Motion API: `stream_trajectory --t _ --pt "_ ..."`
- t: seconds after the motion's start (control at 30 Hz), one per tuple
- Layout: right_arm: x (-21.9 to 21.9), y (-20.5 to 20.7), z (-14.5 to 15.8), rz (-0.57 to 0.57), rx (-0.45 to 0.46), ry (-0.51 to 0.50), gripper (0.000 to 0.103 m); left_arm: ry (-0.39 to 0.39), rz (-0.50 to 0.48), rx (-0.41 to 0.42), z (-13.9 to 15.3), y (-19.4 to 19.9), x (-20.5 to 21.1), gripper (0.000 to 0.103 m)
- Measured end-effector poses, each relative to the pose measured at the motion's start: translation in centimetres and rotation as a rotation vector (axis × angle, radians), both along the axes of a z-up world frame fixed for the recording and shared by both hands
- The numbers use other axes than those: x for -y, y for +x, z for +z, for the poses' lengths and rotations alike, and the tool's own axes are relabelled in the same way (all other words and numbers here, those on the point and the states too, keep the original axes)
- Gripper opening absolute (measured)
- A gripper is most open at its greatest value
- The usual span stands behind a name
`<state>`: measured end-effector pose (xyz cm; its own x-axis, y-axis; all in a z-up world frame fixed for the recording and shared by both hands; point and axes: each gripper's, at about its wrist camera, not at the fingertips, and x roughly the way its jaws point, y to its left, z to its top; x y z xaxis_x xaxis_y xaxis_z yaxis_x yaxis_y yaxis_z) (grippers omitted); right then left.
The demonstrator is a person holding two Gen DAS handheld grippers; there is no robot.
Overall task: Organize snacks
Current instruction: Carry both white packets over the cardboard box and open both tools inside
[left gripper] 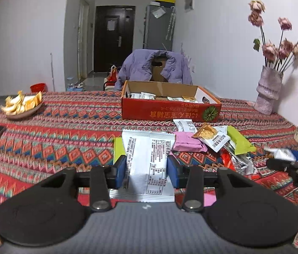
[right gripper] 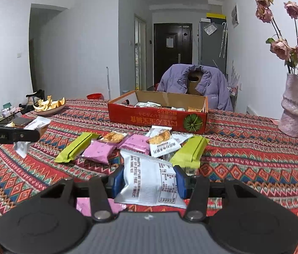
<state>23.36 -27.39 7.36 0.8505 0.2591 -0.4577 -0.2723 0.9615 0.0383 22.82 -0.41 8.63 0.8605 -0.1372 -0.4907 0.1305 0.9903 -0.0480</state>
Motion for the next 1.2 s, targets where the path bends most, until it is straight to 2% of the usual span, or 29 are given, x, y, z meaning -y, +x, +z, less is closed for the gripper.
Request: stream_trajectory --t 0.2,0.33,0.43,0.57,0.67,0.8,0.9,1.03,1.13,1.17,1.2 --pt "0.6 5.0 3.2 0.04 0.037 0.021 0.048 -0.044 -0.054 -0.014 2.5 5.7 -0.1 0.041" --pt "0.8 10.6 5.5 0.064 0.058 0.023 0.048 -0.004 -0.044 0.029 4.7 11.2 0.5 0.041" --pt "0.6 16.2 6.9 0.075 0.051 0.045 0.048 0.009 -0.057 0.05 6.1 15.9 1.0 0.042" --pt "0.2 26.0 7.8 0.06 -0.005 0.09 0.048 -0.031 -0.063 -0.017 6.6 23.8 1.5 0.042" --pt "-0.4 33.6 6.9 0.027 -0.083 0.136 0.048 -0.025 -0.081 -0.063 5.6 29.8 2.1 0.042" --pt "-2.5 42.0 4.3 -0.007 -0.187 0.124 0.048 -0.04 -0.055 -0.198 2.7 37.5 2.5 0.042" --pt "-3.9 47.1 1.6 -0.026 -0.284 0.133 0.048 0.0 -0.04 -0.246 0.5 41.2 2.8 0.042" --pt "-5.5 51.4 -1.7 -0.063 -0.365 0.144 0.049 0.007 -0.005 -0.312 -2.2 44.9 2.5 0.042" --pt "-6.1 53.2 -3.4 -0.096 -0.403 0.149 0.053 -0.008 0.018 -0.342 -3.3 46.3 1.7 0.058" --pt "-6.3 53.5 -3.7 -0.113 -0.411 0.138 0.06 -0.012 0.018 -0.344 -3.5 46.6 1.5 0.059" --pt "-6.3 53.6 -3.9 -0.123 -0.409 0.131 0.063 -0.015 0.012 -0.337 -3.5 46.6 1.3 0.06"
